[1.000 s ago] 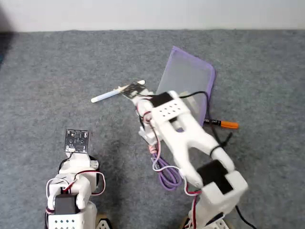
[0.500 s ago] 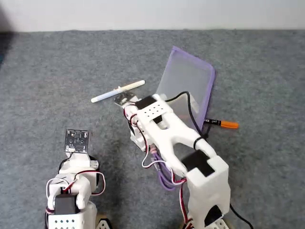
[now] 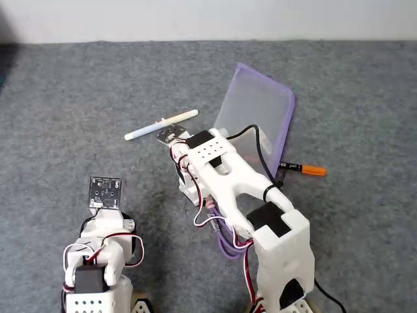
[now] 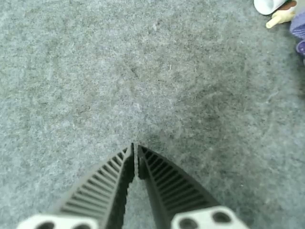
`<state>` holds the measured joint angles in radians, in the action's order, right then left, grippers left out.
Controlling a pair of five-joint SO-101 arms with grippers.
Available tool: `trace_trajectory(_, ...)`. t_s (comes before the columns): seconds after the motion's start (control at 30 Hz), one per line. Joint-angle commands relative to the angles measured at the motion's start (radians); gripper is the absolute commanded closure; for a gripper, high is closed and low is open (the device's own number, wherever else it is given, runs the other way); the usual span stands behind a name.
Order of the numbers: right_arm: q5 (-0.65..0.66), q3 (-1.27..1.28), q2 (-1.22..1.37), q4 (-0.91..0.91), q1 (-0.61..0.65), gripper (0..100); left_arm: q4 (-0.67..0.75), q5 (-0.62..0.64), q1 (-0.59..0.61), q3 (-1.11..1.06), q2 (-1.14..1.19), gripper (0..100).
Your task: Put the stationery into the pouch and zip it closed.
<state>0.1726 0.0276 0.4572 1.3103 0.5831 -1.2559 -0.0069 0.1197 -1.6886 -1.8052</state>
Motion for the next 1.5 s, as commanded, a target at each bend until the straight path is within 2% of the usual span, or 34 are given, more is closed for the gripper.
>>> trace_trajectory(0.0,-0.002,-0.038,-0.016,-0.012,-0.028,98.7,-0.003,-0.006,-0.002,0.005,-0.012,99)
trace_trajectory(0.2,0.002,-0.038,-0.154,0.074,-0.044,98.8,-0.003,-0.006,-0.002,0.005,-0.012,99)
trace_trajectory(0.4,0.089,-0.038,-0.329,0.234,-0.042,98.9,-0.003,-0.006,-0.002,0.005,-0.012,99)
trace_trajectory(0.77,0.08,-0.034,-0.578,0.47,-0.004,98.9,-0.003,-0.006,-0.002,0.005,-0.012,99)
trace_trajectory(0.87,0.077,-0.032,-0.647,0.478,-0.004,98.9,-0.003,-0.006,-0.002,0.005,-0.012,99)
trace_trajectory(1.03,-0.021,-0.031,-0.725,0.479,0.013,98.9,-0.003,-0.006,-0.002,0.005,-0.012,99)
trace_trajectory(1.3,-0.029,0.074,-0.894,0.479,0.104,98.9,-0.003,-0.008,-0.005,0.005,-0.012,99)
trace_trajectory(1.47,-0.026,0.19,-1.027,0.478,0.104,98.9,-0.002,-0.005,-0.006,0.005,-0.012,99)
